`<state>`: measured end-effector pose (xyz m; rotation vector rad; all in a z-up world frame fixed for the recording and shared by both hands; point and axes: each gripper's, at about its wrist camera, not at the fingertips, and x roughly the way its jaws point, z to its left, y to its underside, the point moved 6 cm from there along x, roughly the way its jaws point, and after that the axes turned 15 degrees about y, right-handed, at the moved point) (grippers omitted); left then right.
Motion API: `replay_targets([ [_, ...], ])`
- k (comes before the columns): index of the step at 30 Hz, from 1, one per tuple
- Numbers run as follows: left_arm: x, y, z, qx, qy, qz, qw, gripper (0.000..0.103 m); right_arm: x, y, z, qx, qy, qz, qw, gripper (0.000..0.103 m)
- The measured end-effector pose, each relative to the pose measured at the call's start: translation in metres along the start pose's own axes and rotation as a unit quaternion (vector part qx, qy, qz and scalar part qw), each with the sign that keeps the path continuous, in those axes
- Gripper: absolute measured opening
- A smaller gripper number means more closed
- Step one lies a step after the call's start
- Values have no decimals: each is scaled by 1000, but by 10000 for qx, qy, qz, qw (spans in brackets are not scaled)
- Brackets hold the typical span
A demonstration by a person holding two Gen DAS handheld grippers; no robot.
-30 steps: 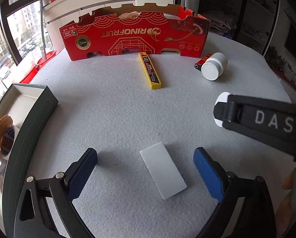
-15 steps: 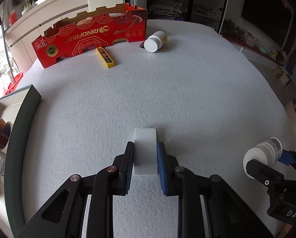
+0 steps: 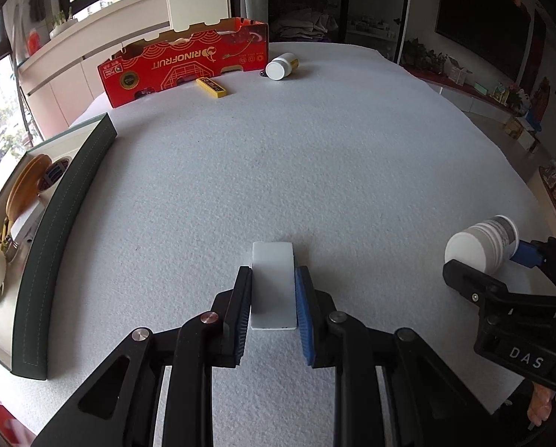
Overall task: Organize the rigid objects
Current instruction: 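Carry the eraser block in the left tool and pill bottle in the right tool to the tray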
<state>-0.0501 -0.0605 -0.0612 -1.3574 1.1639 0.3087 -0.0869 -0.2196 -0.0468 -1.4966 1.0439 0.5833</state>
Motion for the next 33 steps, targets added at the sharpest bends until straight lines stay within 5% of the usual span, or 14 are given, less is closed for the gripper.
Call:
replay_targets([
  [33,-21,5,14,-360,231,-197,9989,25,-12,-1,3,147,112,-136,9997,71],
])
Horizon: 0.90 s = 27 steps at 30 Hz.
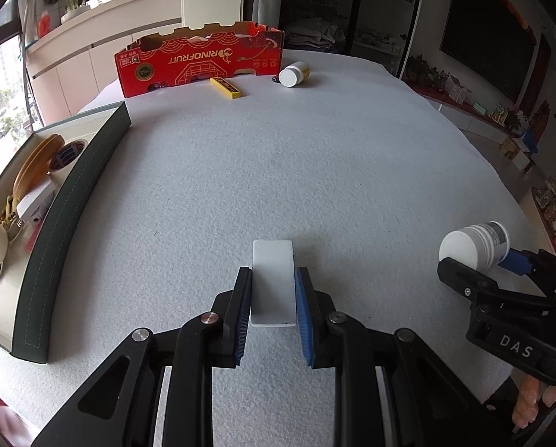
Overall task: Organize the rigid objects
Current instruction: 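Carry the eraser block in the left tool and pill bottle in the right tool to the tray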
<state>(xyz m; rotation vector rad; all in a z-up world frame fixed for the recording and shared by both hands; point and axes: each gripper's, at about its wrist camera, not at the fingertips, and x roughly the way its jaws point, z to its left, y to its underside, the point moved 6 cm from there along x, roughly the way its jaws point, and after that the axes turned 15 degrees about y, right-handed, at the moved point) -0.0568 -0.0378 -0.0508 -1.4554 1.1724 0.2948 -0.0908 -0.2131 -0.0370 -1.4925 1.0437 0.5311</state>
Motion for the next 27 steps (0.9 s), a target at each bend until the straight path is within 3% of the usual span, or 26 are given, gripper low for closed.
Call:
replay_targets([
  [9,-31,-9,14,-362,-3,-218,9991,25,-21,-11,23,-197,-241,-185,9993,71],
  [27,-79,-13,96,-1194,-734,-597,9883,25,-55,-48,119,-979,-1044,-508,9884,71],
])
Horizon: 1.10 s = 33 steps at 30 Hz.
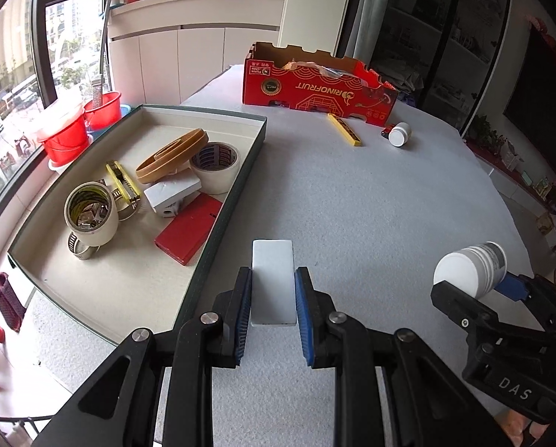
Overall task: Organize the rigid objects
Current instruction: 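Carry the eraser block in the left tool and pill bottle in the right tool to the tray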
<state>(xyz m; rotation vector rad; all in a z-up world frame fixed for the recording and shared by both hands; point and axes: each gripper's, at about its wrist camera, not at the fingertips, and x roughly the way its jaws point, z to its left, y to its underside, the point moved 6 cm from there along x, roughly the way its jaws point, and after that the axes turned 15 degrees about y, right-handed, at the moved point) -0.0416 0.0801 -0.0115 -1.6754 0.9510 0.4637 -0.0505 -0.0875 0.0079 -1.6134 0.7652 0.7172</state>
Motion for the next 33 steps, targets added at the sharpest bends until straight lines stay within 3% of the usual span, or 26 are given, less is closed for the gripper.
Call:
replay_targets([
  [9,-17,-14,51,-357,-484,-198,9980,25,0,-34,59,-448,-464,-148,9978,71],
  [20,-46,-29,132,-898,-1101,-522,9885,25,3,-73,132,-803,-1072,-153,9909,71],
  [33,-40,-31,157,-978,-1247,-483,9862,25,23,-85,182,-1091,-1333,127,9850,71],
])
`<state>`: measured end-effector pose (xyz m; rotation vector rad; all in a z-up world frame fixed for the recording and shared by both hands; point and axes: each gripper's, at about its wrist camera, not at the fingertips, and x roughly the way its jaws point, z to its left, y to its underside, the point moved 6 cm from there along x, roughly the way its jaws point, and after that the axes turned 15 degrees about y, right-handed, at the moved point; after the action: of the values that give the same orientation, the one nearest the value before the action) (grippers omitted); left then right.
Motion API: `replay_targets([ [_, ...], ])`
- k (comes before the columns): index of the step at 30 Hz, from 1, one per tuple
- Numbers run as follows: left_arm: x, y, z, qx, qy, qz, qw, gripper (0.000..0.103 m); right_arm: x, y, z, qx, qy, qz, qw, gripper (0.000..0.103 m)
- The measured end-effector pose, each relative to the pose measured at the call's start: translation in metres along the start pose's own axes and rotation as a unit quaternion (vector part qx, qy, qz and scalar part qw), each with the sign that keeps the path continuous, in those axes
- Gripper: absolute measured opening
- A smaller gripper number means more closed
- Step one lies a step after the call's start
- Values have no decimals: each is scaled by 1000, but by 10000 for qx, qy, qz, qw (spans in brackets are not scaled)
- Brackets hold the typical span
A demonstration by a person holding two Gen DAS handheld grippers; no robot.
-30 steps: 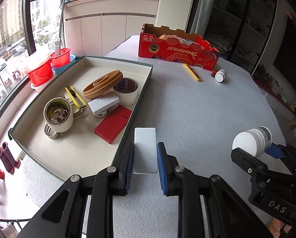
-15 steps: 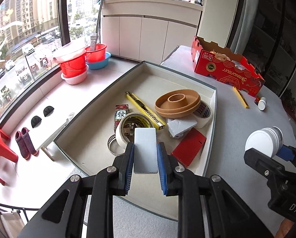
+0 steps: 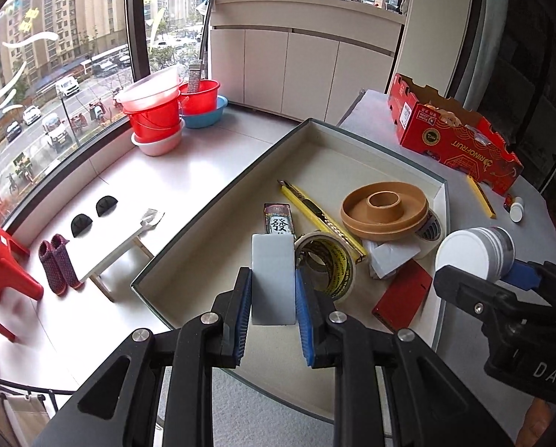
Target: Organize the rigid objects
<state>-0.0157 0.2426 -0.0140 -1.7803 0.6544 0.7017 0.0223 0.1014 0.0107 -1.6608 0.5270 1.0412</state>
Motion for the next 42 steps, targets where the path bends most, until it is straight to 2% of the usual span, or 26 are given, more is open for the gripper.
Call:
replay_targets([
  [4,8,-7,2,-46,35,-40,10000,25,12,-2,7,1,-93,129,9999,71],
  [10,17,-21,5,-25,15,-175,9998,25,29,-12,12,-76,53,189,9998,71],
  [13,24,-24,6,-80,22,-83,9999,28,36,-18,11,-96,149,163,9997,71],
  [15,26,-23,7,-70,-128,-66,9999,40,39,-21,12,-137,222,171,9995,71],
  [17,24,-21,13,-143,-249,-73,9996,64,38,-20,12,-163,290,133,9994,72],
  [18,23,-20,17,-241,-265,-54,9993,71,38,-20,10,-159,302,112,9994,72],
  [19,23,-17,22,-343,-281,-20,9990,83,37,-19,7,-144,300,121,9994,72],
  [20,23,-16,25,-411,-269,-2,9988,86,37,-19,5,-119,290,140,9994,74],
  [21,22,-14,28,-465,-250,13,9986,88,36,-18,3,-87,288,142,9994,86],
  [23,21,-10,32,-534,-348,23,9980,103,32,-18,-1,-29,270,50,9996,94],
  [30,13,-1,27,-393,-364,102,9985,103,15,-18,7,-321,123,-89,9994,94],
  [36,-4,1,22,-435,-208,-95,9988,103,-3,-15,10,-379,-103,-90,9992,94],
  [38,-5,4,23,-573,-159,72,9982,103,-7,-13,12,-460,-83,-58,9989,94],
  [42,-11,8,24,-606,-430,133,9971,103,-11,-9,13,-581,-9,-7,9983,94],
])
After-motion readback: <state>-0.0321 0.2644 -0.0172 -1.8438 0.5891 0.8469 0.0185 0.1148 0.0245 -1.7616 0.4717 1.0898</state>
